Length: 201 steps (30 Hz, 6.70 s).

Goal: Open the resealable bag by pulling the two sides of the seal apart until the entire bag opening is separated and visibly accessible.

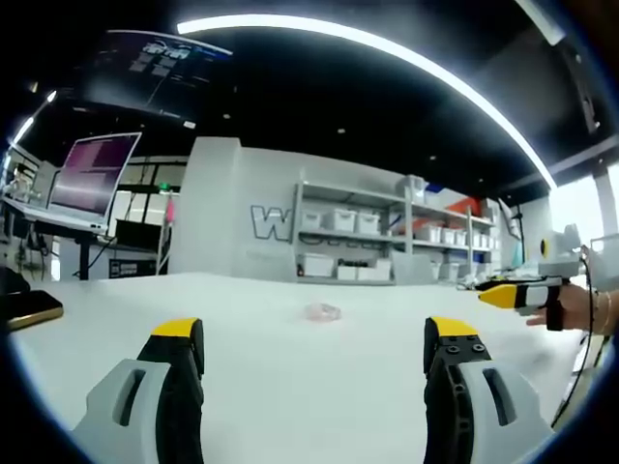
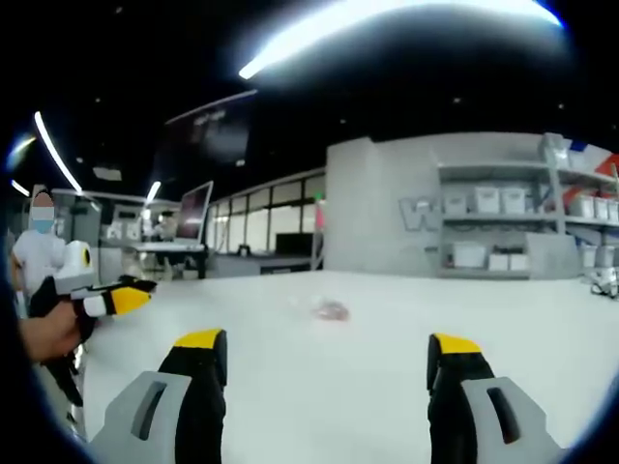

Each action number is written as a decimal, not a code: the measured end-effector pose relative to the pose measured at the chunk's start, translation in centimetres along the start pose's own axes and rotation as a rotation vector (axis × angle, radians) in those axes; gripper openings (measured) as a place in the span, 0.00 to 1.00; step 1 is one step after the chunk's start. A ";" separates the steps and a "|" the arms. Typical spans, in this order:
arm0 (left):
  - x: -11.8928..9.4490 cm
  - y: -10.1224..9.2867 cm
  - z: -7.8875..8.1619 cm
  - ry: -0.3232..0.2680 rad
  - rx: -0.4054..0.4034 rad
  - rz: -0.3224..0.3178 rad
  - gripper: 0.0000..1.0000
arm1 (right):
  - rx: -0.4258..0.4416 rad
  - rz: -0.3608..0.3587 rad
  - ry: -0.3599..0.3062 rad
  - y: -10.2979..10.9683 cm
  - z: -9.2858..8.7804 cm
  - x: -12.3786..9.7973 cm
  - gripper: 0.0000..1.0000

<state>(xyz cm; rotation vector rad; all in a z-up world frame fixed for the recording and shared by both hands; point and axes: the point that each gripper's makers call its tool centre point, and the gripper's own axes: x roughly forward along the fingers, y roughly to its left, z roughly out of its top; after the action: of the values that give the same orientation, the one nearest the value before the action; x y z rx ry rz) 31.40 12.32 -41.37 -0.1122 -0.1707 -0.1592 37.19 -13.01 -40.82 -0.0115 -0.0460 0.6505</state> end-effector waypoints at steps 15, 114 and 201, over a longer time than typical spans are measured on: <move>0.0 0.0 0.0 -0.001 0.003 -0.003 0.94 | 0.009 -0.017 -0.010 0.0 0.0 -1.9 0.86; 0.1 -0.3 -0.1 0.005 0.000 -0.011 0.93 | 0.022 -0.066 -0.041 -0.6 -0.9 -6.0 0.83; 0.3 -0.2 -0.6 0.012 -0.008 -0.015 0.92 | 0.007 -0.064 -0.044 -0.6 -1.1 -6.1 0.82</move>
<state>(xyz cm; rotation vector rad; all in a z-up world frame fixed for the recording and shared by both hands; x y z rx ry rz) 31.80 12.04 -41.86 -0.1181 -0.1587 -0.1754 32.72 -17.14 -42.15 0.0105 -0.0860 0.5865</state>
